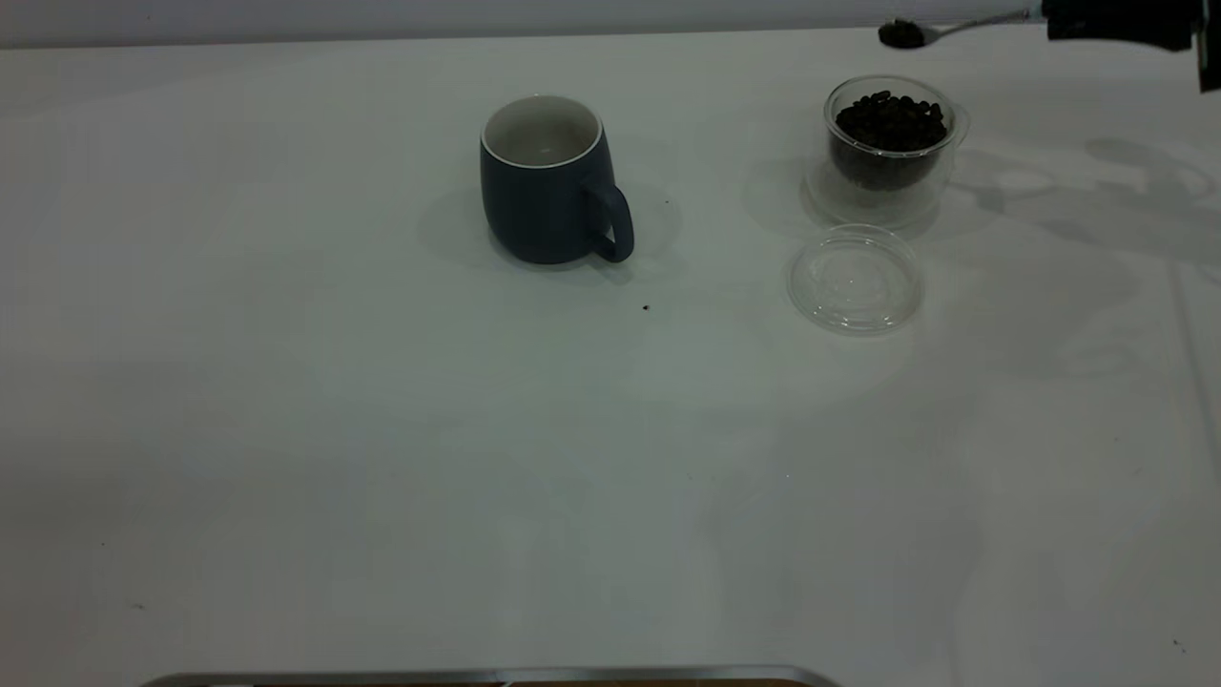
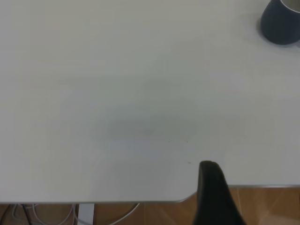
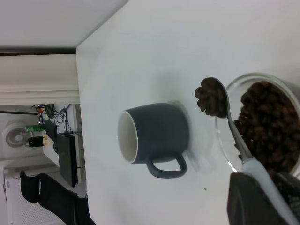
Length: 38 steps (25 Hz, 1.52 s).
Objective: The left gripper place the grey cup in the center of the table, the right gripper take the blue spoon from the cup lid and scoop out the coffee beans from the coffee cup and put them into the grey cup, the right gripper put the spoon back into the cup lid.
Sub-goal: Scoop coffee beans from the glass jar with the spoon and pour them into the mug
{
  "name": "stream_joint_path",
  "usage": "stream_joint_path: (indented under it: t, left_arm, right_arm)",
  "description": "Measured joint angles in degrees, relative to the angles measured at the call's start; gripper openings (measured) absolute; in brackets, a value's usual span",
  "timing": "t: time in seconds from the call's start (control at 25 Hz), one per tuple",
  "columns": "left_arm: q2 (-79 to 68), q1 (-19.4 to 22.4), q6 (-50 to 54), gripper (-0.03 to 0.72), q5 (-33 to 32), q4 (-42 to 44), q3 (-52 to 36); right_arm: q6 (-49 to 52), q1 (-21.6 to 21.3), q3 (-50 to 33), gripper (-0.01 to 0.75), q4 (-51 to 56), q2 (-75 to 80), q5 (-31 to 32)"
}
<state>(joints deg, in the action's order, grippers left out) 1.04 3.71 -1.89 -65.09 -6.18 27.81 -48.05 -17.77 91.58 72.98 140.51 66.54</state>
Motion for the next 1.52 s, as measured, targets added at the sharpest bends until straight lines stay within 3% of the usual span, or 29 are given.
stream_joint_path:
  t: [0.2, 1.28, 1.52]
  left_arm:
    - [0.00, 0.00, 0.00, 0.499, 0.00, 0.00, 0.00]
    - [0.00, 0.00, 0.05, 0.499, 0.00, 0.00, 0.00]
    - [0.00, 0.00, 0.05, 0.499, 0.00, 0.00, 0.00]
  right_arm:
    - [0.92, 2.29, 0.00, 0.098, -0.17, -0.23, 0.08]
    - [0.23, 24.16, 0.00, 0.098, 7.02, -0.24, 0.08]
    - [-0.06, 27.49, 0.00, 0.098, 8.02, -0.24, -3.52]
